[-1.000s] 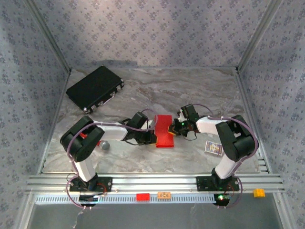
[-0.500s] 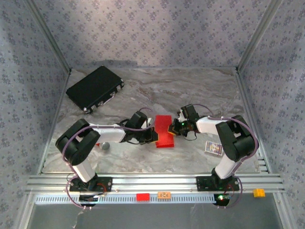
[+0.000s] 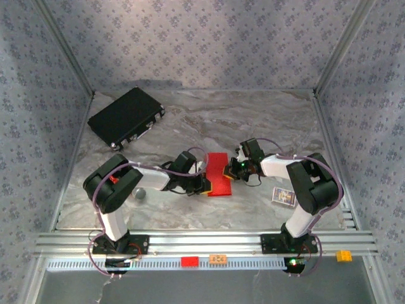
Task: Fold a paper plane with a square sheet of paper (pick it up from the middle)
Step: First fold the square sheet of paper in half at the center of the table.
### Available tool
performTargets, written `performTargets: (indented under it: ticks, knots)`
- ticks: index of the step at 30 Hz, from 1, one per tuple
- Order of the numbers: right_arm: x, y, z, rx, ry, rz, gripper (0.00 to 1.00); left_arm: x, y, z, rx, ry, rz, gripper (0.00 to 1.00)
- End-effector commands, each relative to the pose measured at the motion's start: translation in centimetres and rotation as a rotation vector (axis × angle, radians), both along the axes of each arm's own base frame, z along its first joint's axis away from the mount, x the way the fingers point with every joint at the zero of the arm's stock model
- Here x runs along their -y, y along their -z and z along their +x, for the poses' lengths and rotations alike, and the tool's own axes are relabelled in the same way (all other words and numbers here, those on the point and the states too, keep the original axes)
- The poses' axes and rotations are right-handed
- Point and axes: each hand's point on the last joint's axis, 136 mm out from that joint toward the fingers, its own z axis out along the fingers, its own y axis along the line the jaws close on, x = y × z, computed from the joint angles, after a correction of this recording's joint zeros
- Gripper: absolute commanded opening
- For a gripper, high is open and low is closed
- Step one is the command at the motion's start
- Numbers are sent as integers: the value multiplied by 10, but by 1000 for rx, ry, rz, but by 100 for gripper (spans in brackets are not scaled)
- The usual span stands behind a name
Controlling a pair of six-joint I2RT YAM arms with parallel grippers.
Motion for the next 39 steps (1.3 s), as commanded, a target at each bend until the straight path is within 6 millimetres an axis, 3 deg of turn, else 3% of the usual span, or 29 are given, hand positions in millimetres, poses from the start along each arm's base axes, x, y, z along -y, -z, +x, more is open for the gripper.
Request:
performTargets:
  ticks: [1,10,14,20,25,32,39]
  knots:
    - [41,51,-45,-193,56,-220,0,-15,6,-29,4,108,96,1]
    - [39,51,-44,-192,54,-222,0,-24,8,-40,67,175,178,2]
    - [36,49,-43,-179,45,-211,0,-21,-8,-38,130,183,168,2]
    - [26,36,-34,-127,11,-173,0,-25,-53,-2,263,36,112,2]
    - [26,35,-34,-128,0,-179,0,-22,-72,40,231,-45,5,4]
    - [27,37,-36,-135,-1,-184,0,-1,-68,87,192,-48,-38,4]
    - [28,39,-38,-144,4,-188,0,11,-36,106,140,-49,-11,4]
